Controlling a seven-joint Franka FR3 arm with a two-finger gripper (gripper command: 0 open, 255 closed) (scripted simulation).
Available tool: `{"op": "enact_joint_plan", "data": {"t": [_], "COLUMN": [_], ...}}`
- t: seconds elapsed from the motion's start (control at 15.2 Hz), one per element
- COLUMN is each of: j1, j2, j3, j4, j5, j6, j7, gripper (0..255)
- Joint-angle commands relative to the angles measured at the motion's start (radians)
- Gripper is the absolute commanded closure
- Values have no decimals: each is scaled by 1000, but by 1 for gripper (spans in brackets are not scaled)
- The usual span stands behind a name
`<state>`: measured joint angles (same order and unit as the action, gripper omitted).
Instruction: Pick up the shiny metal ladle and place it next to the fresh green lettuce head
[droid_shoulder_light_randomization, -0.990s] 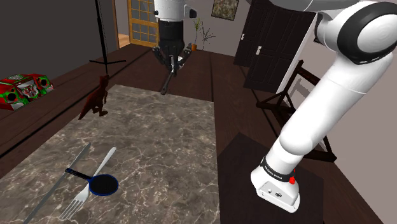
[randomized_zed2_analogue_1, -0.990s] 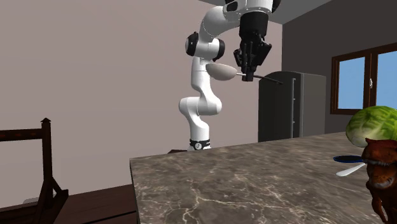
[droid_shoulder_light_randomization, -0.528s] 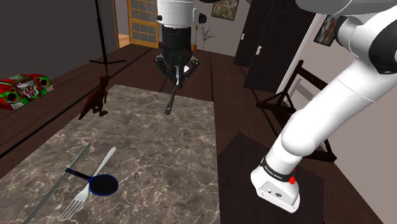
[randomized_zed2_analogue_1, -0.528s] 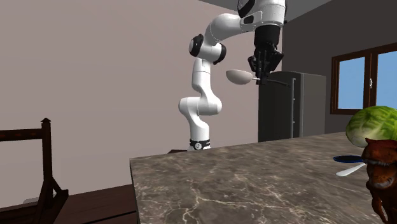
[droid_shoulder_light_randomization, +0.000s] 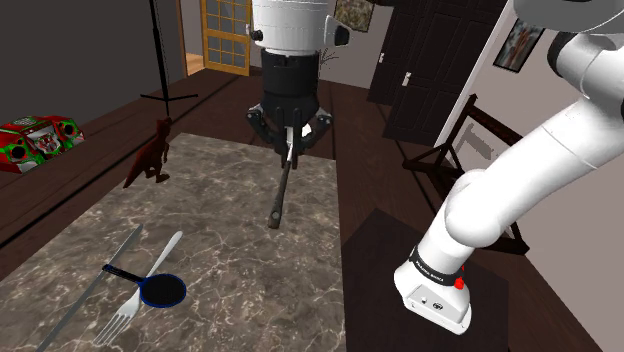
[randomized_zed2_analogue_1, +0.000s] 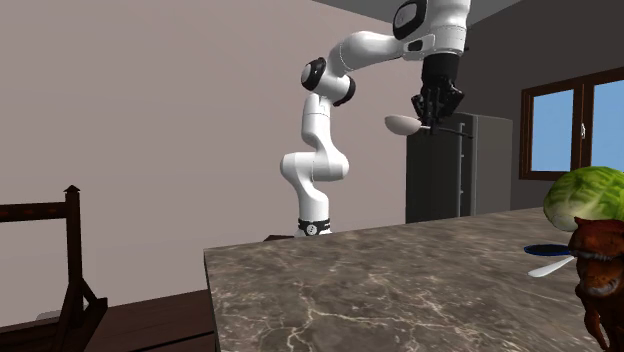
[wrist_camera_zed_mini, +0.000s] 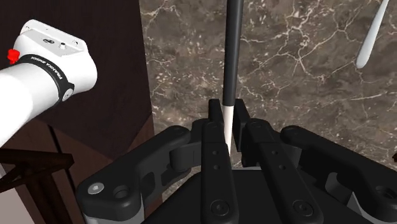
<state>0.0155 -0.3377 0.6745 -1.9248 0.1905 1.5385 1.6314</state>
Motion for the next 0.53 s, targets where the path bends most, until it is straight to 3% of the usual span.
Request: {"op": "enact_joint_plan", "data": {"t": [0.0,0.46], "j1": [19,76], "j2": [-27,-61], "j3": [18,121], "j4": [-16,-3], "j5": [25,94], "j6": [-4,-19], "j7": [32,184], "gripper": [255,255]}}
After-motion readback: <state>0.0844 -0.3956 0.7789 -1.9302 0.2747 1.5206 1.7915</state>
